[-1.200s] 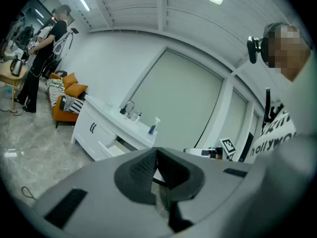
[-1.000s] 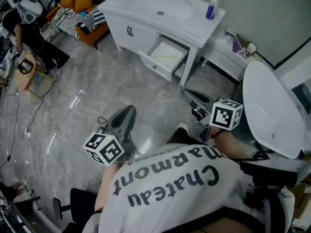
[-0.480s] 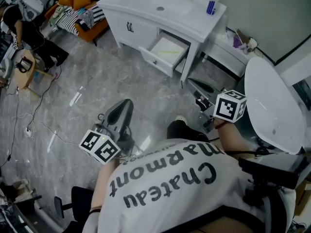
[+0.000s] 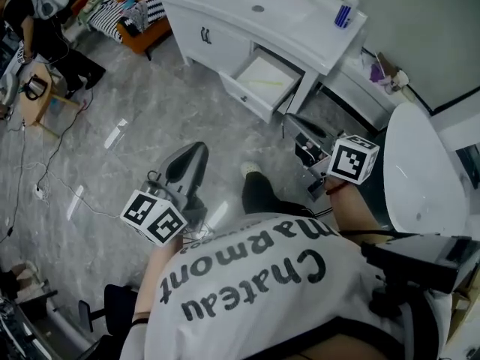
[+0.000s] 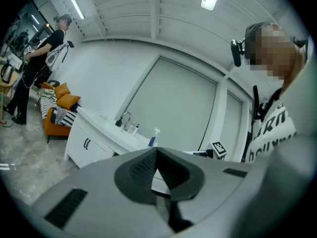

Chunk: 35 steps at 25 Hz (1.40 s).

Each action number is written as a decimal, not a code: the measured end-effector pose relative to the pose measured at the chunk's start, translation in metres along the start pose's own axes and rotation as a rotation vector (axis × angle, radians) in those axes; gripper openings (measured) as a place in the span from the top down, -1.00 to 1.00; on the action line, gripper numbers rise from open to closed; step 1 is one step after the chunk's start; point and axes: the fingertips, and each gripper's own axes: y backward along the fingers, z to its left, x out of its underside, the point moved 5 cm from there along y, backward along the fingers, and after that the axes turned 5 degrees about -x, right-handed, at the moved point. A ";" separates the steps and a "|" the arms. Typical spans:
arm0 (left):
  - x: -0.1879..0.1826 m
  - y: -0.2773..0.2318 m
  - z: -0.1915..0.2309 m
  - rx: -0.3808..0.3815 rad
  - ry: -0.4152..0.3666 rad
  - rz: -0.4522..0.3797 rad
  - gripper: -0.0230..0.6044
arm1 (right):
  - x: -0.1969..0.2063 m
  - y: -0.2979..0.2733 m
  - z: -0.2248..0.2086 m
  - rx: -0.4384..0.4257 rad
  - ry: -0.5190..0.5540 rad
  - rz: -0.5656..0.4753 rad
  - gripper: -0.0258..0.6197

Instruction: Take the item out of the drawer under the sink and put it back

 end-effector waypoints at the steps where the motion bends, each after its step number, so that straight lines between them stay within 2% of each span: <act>1: -0.004 -0.006 0.006 0.006 -0.006 -0.017 0.90 | -0.004 -0.009 -0.007 0.008 0.021 0.011 0.88; 5: -0.017 -0.040 0.031 0.003 -0.030 -0.048 0.90 | -0.021 -0.045 -0.041 0.022 0.065 0.067 0.88; 10: -0.018 -0.094 0.066 -0.070 0.009 -0.003 0.90 | -0.049 -0.084 -0.088 0.016 0.067 0.124 0.88; 16: -0.025 -0.157 0.105 -0.114 0.046 0.011 0.90 | -0.080 -0.133 -0.159 0.036 0.054 0.164 0.88; 21: -0.031 -0.183 0.136 -0.144 0.093 -0.017 0.90 | -0.083 -0.159 -0.199 0.080 0.040 0.193 0.88; 25: -0.022 -0.209 0.161 -0.211 0.141 -0.020 0.90 | -0.078 -0.181 -0.241 0.133 0.064 0.269 0.88; 28: -0.013 -0.226 0.172 -0.243 0.160 0.013 0.90 | -0.071 -0.196 -0.266 0.132 0.022 0.311 0.88; 30: -0.005 -0.232 0.174 -0.251 0.145 0.057 0.90 | -0.064 -0.204 -0.280 0.148 0.011 0.339 0.88; 35: 0.018 -0.235 0.181 -0.296 0.087 0.167 0.90 | -0.037 -0.221 -0.311 0.272 0.107 0.457 0.88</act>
